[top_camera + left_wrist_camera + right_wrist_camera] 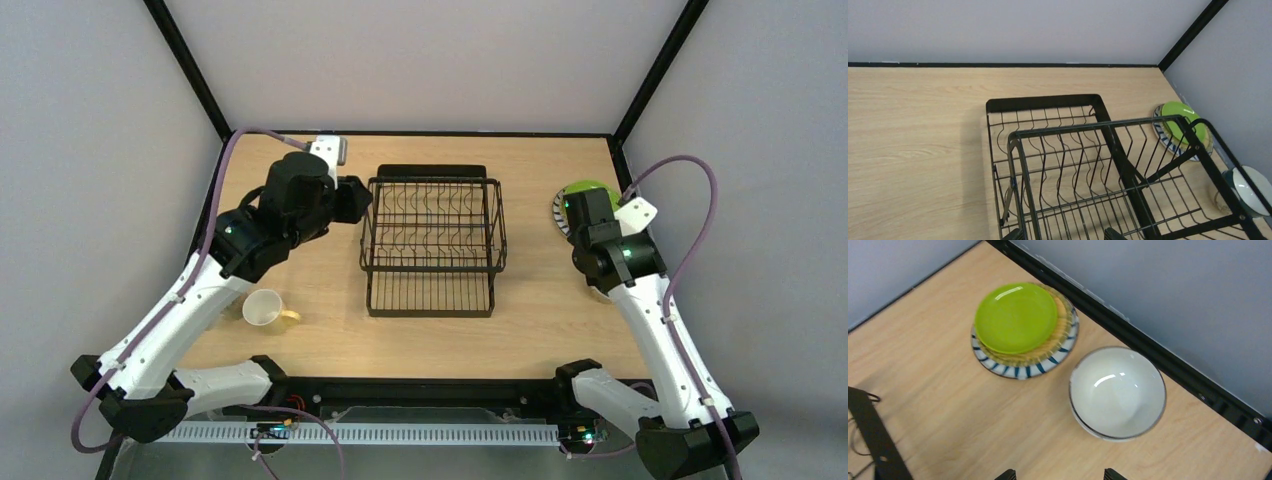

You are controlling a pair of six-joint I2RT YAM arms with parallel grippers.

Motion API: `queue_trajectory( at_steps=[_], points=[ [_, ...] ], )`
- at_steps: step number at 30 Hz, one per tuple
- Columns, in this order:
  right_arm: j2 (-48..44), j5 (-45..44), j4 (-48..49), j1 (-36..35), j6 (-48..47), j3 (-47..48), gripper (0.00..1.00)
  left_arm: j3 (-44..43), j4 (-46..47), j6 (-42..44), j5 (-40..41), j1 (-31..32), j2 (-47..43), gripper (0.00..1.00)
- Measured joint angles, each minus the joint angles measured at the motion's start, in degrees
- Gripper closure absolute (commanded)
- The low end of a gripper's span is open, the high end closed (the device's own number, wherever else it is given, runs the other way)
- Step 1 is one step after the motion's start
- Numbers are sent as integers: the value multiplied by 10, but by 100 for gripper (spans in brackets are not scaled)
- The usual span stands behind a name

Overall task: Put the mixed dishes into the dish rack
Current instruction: Move the dish rack to the center of the board.

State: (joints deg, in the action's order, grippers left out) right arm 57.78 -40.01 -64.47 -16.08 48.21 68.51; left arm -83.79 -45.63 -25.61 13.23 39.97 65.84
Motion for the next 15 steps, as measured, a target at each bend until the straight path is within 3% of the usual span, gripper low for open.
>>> queue_trajectory(
  at_steps=[4, 10, 12, 15],
  points=[
    [-44, 4, 12, 0, 14, -59, 0, 21, 6, 7, -8, 0, 1, 6],
    [-212, 14, 89, 0, -12, -148, 0, 43, 15, 12, -13, 0, 0, 5],
    [-210, 10, 101, 2, -17, -147, 0, 45, 19, 12, -15, 0, 1, 5],
    [-128, 10, 102, 2, -18, -135, 1, 46, 26, 12, -18, 0, 1, 5]
  ],
)
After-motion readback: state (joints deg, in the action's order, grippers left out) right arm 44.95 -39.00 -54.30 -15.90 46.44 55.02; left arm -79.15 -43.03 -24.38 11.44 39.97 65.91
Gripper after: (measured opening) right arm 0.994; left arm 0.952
